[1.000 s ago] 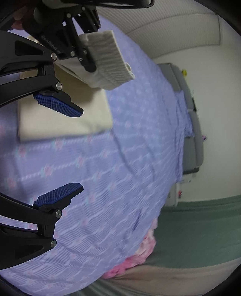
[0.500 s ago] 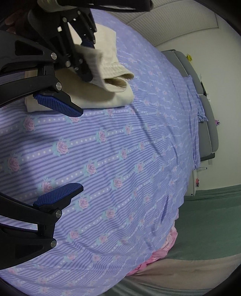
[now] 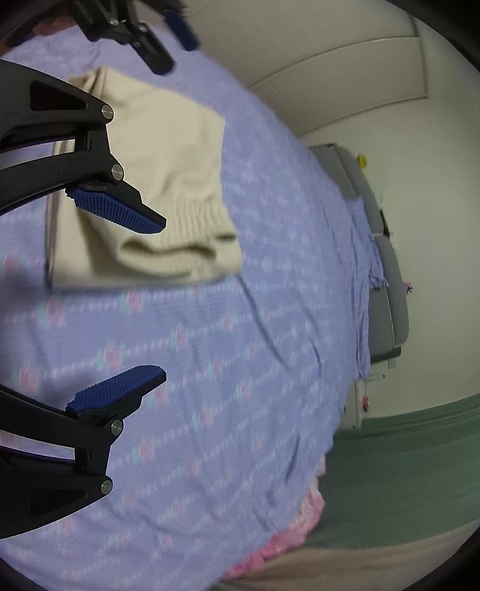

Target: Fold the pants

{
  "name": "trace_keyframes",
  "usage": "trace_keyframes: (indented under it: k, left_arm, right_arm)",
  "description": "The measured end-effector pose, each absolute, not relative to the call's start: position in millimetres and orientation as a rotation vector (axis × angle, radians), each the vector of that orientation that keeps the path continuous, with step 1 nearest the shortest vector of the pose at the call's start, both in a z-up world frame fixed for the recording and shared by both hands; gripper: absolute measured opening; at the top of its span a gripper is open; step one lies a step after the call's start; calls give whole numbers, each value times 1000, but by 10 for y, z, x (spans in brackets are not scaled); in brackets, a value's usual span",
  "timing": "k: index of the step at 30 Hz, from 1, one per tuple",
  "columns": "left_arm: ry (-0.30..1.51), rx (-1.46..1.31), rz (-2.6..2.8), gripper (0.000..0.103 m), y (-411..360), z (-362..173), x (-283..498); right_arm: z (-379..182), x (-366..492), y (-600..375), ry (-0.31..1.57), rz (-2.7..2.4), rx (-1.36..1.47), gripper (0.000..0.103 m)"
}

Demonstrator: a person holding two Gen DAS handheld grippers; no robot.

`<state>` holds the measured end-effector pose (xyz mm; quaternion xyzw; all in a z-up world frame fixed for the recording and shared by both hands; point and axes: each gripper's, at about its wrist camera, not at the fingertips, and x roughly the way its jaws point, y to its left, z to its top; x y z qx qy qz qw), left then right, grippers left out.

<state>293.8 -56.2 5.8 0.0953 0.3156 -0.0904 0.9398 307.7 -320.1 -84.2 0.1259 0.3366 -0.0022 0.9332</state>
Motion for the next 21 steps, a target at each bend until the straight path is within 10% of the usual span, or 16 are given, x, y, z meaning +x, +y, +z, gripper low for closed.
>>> trace_keyframes:
  k: [13,21]
  left_arm:
    - [737,103,-125,75,-113,-440,3168]
    - [790,83,-127,75,-58,-606,3312]
  right_arm:
    - [-981,4064,-2680,714,170,167,71]
    - [-1201,4629,-2510,869,157,121,47]
